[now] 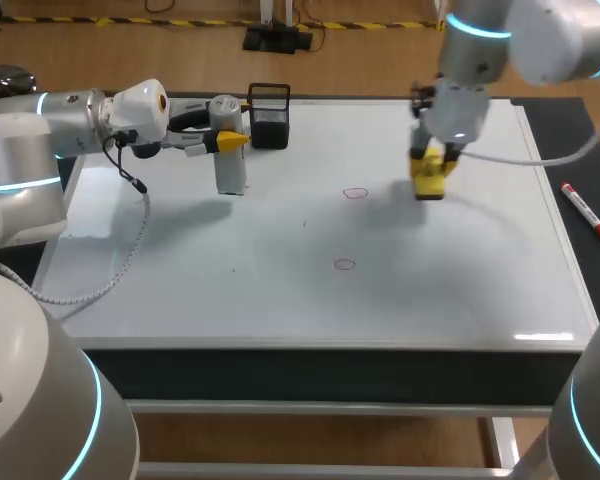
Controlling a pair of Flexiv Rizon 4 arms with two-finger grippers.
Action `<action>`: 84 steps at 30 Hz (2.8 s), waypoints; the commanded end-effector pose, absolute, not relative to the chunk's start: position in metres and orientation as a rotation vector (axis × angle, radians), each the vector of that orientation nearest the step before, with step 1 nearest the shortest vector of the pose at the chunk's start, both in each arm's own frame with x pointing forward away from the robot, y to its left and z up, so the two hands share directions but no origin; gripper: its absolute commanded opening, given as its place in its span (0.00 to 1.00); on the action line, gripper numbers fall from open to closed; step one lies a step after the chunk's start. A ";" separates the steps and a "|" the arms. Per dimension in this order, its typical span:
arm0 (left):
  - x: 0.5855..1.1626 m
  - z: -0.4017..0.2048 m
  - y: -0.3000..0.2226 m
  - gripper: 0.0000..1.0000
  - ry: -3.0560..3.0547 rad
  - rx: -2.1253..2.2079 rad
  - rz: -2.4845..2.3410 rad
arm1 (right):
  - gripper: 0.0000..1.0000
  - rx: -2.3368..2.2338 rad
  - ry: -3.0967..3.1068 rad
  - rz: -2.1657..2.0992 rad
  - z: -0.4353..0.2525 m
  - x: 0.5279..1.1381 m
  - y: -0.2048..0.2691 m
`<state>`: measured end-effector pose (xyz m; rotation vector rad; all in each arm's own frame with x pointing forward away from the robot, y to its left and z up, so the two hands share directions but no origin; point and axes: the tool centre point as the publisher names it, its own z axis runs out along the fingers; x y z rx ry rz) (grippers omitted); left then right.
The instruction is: Pick up the inspection probe, press it on each red-marked spot on the whiteboard one by one, put down the probe, pick up the eraser, and wipe off all the red marks.
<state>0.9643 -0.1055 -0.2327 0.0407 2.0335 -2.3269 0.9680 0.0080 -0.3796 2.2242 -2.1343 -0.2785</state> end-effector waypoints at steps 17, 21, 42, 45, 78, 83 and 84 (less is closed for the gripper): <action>0.963 -0.231 -0.105 0.00 2.034 0.038 -2.323 | 0.00 2.354 -2.013 -0.237 -0.396 0.976 0.143; 0.963 -0.231 -0.105 0.00 2.034 0.038 -2.323 | 0.00 2.363 -2.037 -0.227 -0.399 0.974 0.146; 0.963 -0.231 -0.105 0.00 2.034 0.038 -2.323 | 0.00 2.364 -2.078 -0.242 -0.417 0.965 0.132; 0.963 -0.231 -0.105 0.00 2.034 0.038 -2.323 | 0.00 2.357 -2.081 -0.245 -0.420 0.967 0.126; 0.963 -0.231 -0.105 0.00 2.034 0.038 -2.323 | 0.00 2.217 -2.237 -0.238 -0.381 0.983 0.063; 0.963 -0.231 -0.105 0.00 2.034 0.038 -2.323 | 0.00 2.305 -2.177 -0.241 -0.370 0.988 0.096; 0.963 -0.231 -0.105 0.00 2.034 0.038 -2.323 | 0.00 2.315 -2.173 -0.247 -0.372 0.988 0.102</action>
